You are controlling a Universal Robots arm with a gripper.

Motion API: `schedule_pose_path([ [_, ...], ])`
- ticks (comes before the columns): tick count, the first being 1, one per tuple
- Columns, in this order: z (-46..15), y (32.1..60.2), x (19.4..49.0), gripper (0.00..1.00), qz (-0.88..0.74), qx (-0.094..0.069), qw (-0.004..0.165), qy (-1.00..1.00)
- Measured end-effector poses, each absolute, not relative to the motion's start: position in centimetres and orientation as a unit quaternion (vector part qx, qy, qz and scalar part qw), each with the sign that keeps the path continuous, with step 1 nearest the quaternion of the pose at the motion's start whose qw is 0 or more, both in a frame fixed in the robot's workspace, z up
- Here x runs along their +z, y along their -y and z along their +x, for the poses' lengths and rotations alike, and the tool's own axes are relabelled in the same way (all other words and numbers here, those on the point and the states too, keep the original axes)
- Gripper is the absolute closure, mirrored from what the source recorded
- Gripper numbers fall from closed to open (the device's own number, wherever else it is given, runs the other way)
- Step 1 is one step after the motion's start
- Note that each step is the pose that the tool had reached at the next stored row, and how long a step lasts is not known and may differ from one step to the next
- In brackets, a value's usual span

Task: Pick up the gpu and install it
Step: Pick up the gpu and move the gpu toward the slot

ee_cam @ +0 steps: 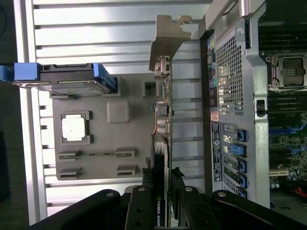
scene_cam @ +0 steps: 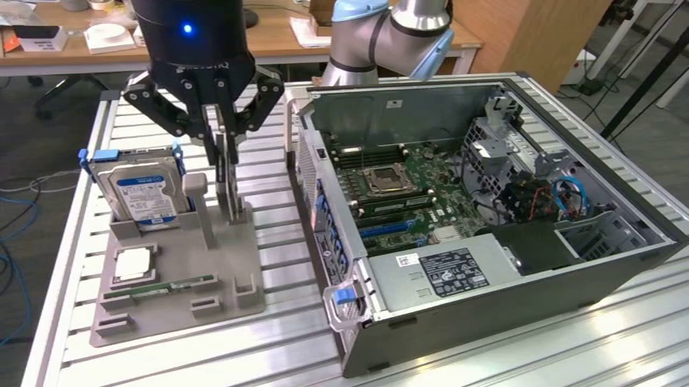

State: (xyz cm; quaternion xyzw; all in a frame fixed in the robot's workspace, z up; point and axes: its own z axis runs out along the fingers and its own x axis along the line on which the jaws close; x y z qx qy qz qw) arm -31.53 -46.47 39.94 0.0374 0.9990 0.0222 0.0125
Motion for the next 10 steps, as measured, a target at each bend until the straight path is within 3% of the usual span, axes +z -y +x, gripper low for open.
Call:
schedule_pose_path([
  [10,-31.51,46.47,40.28,0.74,0.037,0.022,0.012,-0.999],
])
